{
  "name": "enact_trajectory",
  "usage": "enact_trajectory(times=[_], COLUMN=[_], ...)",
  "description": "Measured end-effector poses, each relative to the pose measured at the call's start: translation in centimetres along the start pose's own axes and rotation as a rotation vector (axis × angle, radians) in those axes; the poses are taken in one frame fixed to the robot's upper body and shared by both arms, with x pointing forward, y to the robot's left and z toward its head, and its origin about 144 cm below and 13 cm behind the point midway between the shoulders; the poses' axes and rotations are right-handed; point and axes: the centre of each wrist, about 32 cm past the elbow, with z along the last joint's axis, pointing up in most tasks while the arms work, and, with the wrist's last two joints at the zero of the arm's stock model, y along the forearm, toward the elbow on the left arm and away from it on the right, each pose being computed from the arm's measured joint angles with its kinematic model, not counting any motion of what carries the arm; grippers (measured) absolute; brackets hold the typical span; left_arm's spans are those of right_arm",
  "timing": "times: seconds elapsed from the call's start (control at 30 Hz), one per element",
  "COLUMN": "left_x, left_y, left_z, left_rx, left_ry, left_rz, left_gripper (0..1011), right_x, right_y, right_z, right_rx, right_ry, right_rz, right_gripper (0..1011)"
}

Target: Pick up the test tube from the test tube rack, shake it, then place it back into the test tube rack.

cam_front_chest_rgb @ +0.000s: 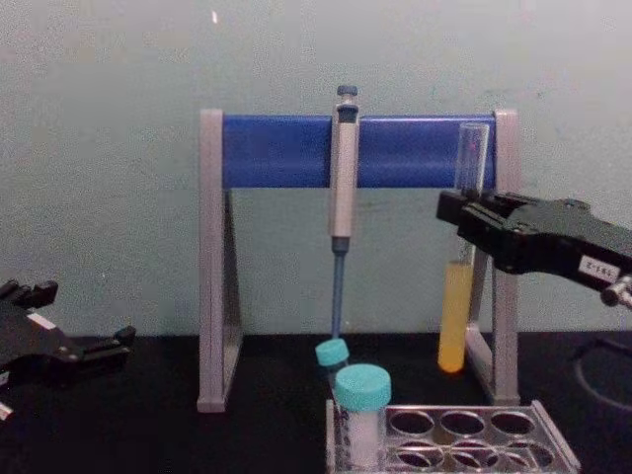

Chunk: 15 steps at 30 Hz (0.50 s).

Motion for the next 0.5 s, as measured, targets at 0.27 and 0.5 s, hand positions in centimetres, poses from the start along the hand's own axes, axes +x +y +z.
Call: enact_trajectory(times=[0.27, 0.5], left_x=[0.00, 0.00], left_y=[0.00, 0.00], left_z=[0.00, 0.00], left_rx=[0.000, 0.000], left_ry=[0.000, 0.000], left_rz=[0.000, 0.000], left_gripper=[1001, 1001], right_x=[0.07, 0.08], right_y=[-0.23, -0.27], right_z=[0.15, 0.20], right_rx=[0.005, 0.008], right_ry=[-0.004, -0.005], right_rz=[-0.010, -0.012], right_gripper=[223, 223])
